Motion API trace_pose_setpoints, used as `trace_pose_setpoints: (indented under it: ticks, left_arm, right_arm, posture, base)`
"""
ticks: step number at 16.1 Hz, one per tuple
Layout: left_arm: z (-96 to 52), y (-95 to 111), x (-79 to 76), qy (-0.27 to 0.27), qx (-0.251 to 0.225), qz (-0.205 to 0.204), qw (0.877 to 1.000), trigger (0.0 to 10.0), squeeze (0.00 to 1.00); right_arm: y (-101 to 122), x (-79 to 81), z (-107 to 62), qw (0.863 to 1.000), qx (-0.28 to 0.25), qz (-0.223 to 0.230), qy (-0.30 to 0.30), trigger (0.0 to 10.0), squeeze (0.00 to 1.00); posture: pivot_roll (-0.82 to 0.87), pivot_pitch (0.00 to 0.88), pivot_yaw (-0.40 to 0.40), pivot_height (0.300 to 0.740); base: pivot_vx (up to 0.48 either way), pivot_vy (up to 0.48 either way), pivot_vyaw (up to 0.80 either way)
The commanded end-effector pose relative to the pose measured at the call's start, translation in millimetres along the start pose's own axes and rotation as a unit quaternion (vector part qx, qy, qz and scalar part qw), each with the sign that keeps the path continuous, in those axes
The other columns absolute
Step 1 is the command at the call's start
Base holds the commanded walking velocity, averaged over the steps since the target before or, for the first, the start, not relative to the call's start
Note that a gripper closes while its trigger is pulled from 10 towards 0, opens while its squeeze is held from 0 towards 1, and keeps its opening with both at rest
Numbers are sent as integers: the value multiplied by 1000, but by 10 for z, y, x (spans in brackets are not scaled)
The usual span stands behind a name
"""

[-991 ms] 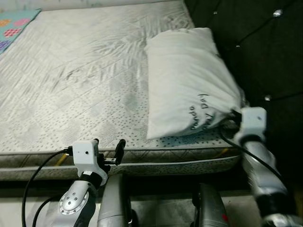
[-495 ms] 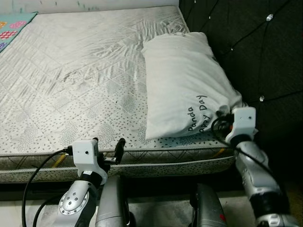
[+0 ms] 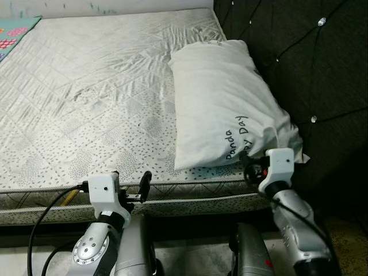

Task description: Clean up the room

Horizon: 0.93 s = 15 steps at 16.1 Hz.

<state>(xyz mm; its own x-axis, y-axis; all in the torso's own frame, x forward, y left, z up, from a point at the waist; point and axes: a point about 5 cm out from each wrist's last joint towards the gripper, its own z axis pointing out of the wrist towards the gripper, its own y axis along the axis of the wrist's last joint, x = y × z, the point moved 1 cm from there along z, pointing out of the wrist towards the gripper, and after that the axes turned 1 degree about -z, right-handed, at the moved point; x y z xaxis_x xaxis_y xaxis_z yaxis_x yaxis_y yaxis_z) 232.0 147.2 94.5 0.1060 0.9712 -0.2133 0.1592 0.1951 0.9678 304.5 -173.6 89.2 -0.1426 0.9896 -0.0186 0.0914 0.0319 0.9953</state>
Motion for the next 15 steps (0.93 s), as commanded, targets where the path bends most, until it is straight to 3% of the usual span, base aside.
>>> trace_pose_setpoints:
  ticks: [1, 15]
  left_arm:
    - [10, -9, 15, 5, 1, 6, 1000, 10000, 0]
    - [74, -5, 76, 19, -7, 16, 1000, 10000, 0]
  right_arm:
    - [47, 59, -3, 1000, -5, 6, 10, 10000, 1000]
    - [64, 144, -12, 998, 6, 62, 2, 10000, 1000]
  posture:
    - [4, 88, 40, 565]
    - [2, 57, 40, 565]
  base:
    - [0, 0, 0]
    - [0, 0, 0]
